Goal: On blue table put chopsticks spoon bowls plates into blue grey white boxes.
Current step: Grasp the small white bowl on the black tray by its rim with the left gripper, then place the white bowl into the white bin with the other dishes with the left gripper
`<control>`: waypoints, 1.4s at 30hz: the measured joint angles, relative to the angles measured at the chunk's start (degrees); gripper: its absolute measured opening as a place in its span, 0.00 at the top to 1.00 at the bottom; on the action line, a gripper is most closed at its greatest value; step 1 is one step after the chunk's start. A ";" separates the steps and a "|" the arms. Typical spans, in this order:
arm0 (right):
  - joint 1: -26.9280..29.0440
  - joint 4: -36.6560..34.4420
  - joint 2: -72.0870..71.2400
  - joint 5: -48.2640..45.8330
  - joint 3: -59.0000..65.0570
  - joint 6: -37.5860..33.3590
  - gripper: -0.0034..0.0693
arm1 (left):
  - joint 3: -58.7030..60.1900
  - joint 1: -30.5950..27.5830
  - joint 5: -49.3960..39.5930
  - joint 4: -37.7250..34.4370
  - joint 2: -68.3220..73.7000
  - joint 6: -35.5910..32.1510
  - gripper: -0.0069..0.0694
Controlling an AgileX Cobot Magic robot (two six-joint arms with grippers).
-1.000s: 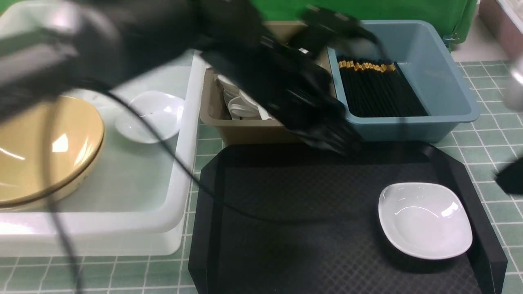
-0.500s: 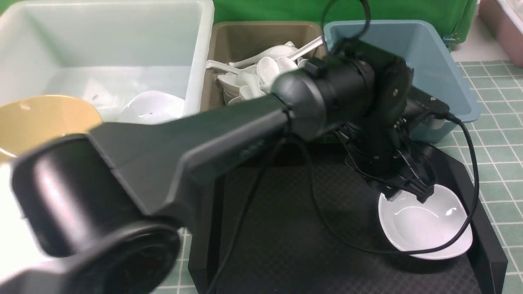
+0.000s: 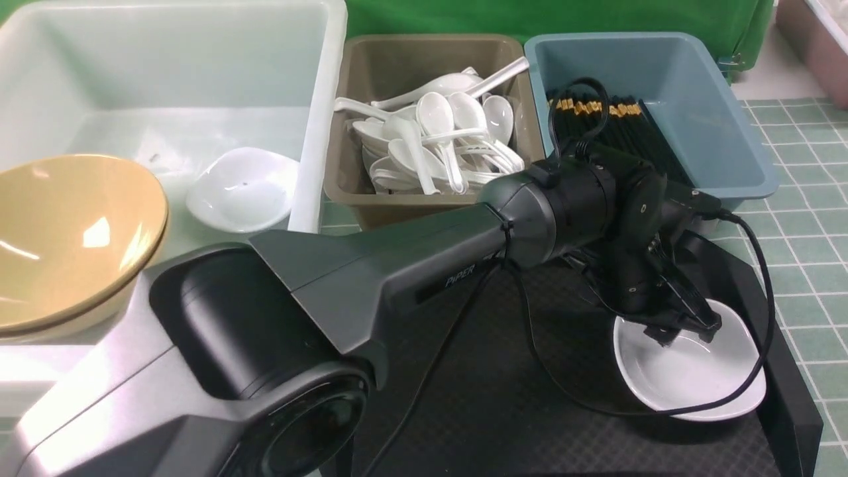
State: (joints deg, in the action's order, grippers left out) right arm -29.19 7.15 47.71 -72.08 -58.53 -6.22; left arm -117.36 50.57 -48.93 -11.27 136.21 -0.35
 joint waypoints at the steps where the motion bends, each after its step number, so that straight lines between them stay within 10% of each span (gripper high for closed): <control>1: 0.05 0.00 0.00 0.36 0.00 0.00 0.85 | -0.05 0.00 -0.17 0.42 0.00 0.00 0.59; 10: 0.06 -0.67 0.00 4.12 0.00 0.08 0.85 | -0.23 -0.19 -5.17 2.53 -4.50 -0.98 0.87; 18: 0.11 -7.99 5.10 10.40 -4.50 -3.41 0.85 | -0.11 -5.08 -10.50 9.31 -19.36 -1.79 0.90; 32: -19.79 -13.57 35.36 12.06 -30.10 -10.18 0.85 | 8.84 -39.46 -22.70 7.30 -41.06 -7.12 0.90; 42: -23.41 -10.66 43.59 11.80 -37.26 -10.50 0.84 | 28.12 -57.38 -6.14 -4.84 -43.96 -10.69 0.90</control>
State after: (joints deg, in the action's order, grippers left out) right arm -52.60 -3.51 91.30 -60.28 -95.79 -16.73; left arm -89.24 -6.81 -55.07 -16.11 92.25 -11.03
